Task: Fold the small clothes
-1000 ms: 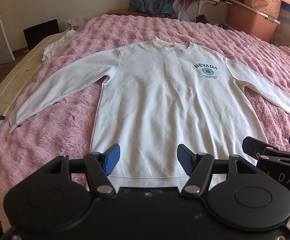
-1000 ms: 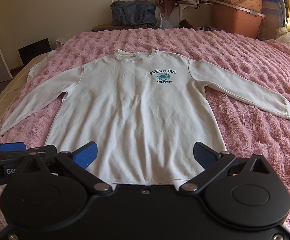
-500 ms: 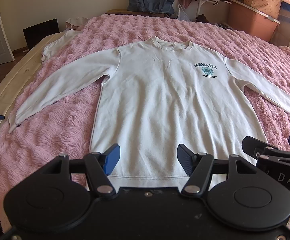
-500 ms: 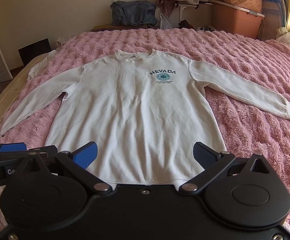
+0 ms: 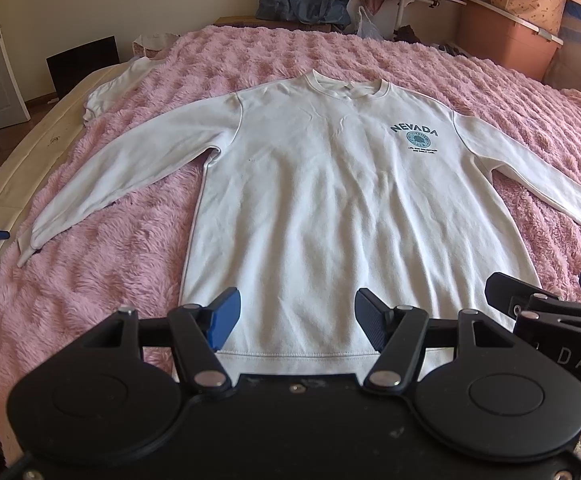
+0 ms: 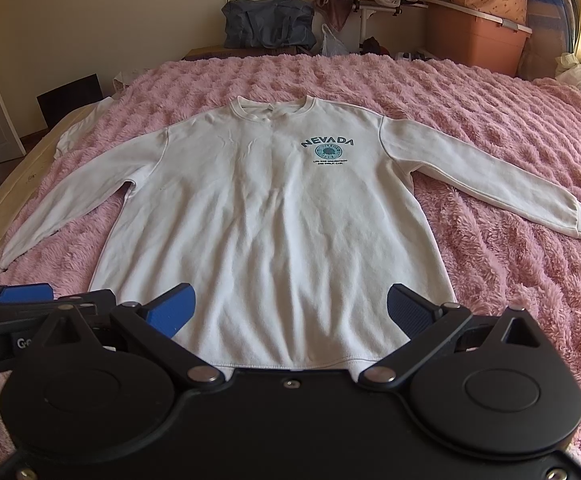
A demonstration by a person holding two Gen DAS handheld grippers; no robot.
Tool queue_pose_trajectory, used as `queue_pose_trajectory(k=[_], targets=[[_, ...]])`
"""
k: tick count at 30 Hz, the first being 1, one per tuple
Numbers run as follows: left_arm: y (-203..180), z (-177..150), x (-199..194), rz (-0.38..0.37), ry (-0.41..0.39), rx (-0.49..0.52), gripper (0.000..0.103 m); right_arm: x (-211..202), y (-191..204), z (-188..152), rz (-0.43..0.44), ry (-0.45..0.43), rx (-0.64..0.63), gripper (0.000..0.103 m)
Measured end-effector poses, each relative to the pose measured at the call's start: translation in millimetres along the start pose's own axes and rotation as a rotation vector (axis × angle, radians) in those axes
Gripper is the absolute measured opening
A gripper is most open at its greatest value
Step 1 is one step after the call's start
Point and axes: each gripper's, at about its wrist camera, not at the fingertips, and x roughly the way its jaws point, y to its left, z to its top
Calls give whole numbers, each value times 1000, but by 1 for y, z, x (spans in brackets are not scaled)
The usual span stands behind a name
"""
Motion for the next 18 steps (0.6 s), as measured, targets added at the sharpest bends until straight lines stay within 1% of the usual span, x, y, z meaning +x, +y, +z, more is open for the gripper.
queue_pose_trajectory(k=[18], targets=[[1,1,7,-10,9,-2,67,3,1,0,1,-1,-4,103]])
